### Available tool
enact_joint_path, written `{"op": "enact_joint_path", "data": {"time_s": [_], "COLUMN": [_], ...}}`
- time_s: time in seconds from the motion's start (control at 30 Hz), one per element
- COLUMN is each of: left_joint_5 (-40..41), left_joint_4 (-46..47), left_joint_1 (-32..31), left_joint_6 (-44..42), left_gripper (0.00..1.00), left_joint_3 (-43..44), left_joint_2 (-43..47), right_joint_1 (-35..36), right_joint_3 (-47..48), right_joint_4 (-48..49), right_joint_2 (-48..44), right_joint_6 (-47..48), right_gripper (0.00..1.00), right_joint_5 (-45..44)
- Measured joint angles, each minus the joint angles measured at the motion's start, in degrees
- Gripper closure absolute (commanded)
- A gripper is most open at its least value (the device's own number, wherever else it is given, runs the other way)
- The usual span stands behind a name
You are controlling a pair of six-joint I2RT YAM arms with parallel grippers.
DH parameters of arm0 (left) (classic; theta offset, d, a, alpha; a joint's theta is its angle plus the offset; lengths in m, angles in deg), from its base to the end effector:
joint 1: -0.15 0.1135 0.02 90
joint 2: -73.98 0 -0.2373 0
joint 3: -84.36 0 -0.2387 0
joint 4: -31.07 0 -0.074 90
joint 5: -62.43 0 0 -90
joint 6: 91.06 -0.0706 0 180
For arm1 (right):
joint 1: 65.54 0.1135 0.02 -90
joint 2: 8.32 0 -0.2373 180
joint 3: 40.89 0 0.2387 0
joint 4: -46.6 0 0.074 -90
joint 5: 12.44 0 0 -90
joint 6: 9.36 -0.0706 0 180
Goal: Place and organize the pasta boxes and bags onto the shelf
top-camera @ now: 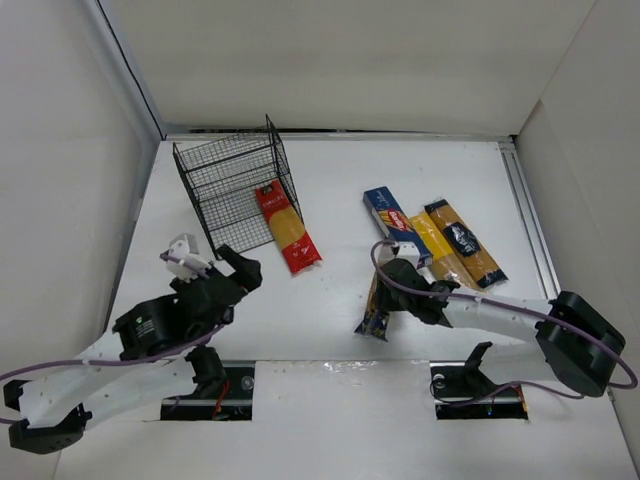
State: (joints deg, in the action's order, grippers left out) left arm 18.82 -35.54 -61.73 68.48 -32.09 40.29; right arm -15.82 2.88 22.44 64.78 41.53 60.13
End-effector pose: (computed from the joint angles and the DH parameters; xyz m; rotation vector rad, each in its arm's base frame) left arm 0.1054 -0.0887 0.2906 -0.5610 1.9625 -0.5601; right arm 0.1734 0.1719 0.1100 -0.1038 2.4659 0.2991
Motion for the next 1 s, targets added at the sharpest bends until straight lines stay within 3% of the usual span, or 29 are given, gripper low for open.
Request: {"op": "enact_joint_path", "data": {"time_s": [0.03, 0.07, 0.1, 0.23, 0.33, 0.57, 0.7, 0.83, 1.0], "left_joint_5": [0.3, 0.8, 1.2, 2.2, 3.0, 4.0, 4.6, 5.2, 7.0], "left_joint_4": [-0.5, -0.9, -1.6, -1.8, -0.2, 2.3, 2.7, 4.2, 5.2], "left_joint_1": [0.0, 0.0, 0.0, 0.0, 0.0, 0.0, 0.0, 0.0, 0.0], "left_joint_6": [0.5, 1.0, 1.6, 2.3, 1.4, -0.2, -0.5, -1.6, -2.3], "left_gripper": [0.00, 0.00, 0.00, 0.00, 0.00, 0.00, 0.00, 0.00, 0.00], "left_joint_3": [-0.1, -0.3, -0.5, -1.9, -3.3, -5.0, -4.7, -4.3, -2.4], "left_joint_2": [1.8, 3.9, 6.2, 14.5, 18.4, 15.5, 8.7, 3.2, -1.4], "right_joint_1": [0.1, 0.2, 0.2, 1.3, 4.4, 18.0, 18.6, 18.5, 18.6], "right_joint_3": [0.1, 0.3, 0.6, 3.7, 6.6, 12.2, 12.0, 8.0, 6.0], "right_joint_4": [0.2, 0.0, 0.1, -0.8, -5.9, -20.6, -19.1, -11.0, -3.5], "right_joint_2": [0.4, 0.5, 0.7, 3.0, 3.3, -4.1, -13.1, -21.3, -23.2], "right_joint_6": [-2.2, -4.6, -6.4, -8.2, -3.8, 9.7, 19.0, 29.2, 38.7], "right_gripper": [0.76, 0.98, 1.00, 1.00, 1.00, 1.00, 1.00, 1.00, 1.00], "right_joint_5": [-0.5, -1.2, -1.7, -2.1, -5.7, -16.7, -17.7, -16.5, -12.6]}}
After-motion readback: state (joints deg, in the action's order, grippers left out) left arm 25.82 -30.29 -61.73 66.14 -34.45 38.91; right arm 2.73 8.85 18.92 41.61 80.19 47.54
